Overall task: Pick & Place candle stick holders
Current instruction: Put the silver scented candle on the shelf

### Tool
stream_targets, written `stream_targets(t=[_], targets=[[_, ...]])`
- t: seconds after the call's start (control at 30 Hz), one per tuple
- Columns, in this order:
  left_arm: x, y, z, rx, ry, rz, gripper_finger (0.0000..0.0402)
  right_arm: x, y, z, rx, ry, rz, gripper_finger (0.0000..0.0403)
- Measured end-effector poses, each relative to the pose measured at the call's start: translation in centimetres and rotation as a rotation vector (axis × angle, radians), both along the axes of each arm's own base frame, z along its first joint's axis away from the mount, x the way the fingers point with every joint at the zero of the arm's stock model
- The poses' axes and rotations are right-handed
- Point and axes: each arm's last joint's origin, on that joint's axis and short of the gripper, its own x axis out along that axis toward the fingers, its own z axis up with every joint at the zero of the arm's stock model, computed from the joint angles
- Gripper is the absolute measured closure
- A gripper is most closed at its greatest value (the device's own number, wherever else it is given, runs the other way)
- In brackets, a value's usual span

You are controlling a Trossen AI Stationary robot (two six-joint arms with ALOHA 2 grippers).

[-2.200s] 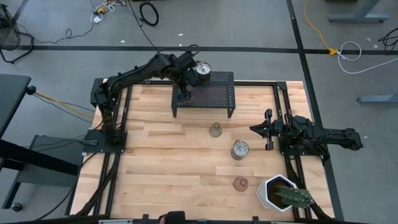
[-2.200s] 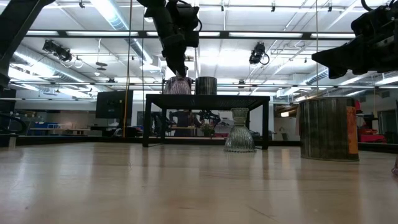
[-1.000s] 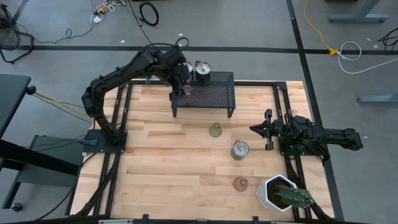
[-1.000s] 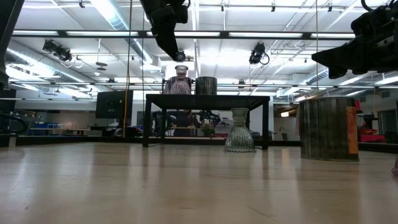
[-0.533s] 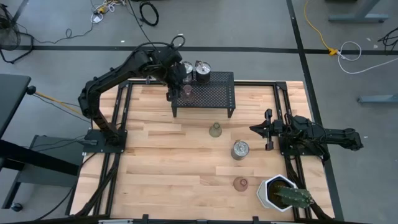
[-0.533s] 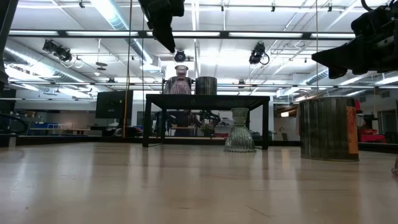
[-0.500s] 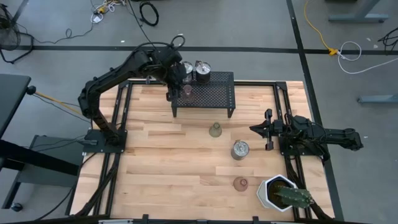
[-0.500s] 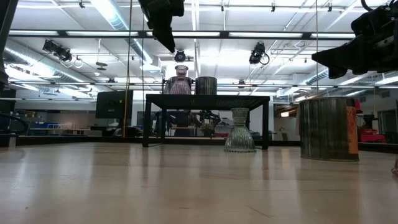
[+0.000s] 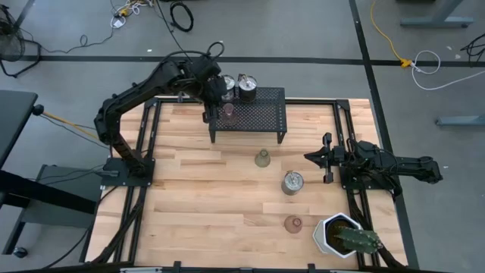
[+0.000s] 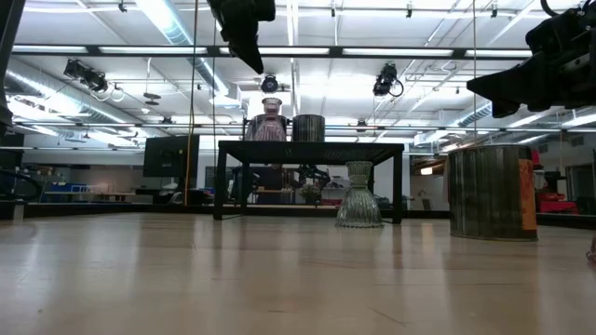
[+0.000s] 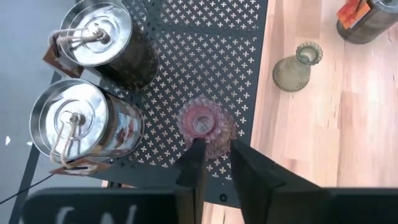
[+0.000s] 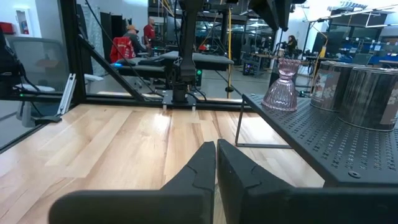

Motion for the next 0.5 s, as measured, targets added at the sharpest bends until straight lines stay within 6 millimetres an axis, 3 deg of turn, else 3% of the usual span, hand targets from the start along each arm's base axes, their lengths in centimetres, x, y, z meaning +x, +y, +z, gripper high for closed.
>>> stream_targets(t=[0.5], targets=[[-0.1, -0.05, 0.11, 0.002, -0.003, 0.0, 0.0397, 0.0, 0.0, 0.0, 0.0, 0.0, 0.0, 0.0382]])
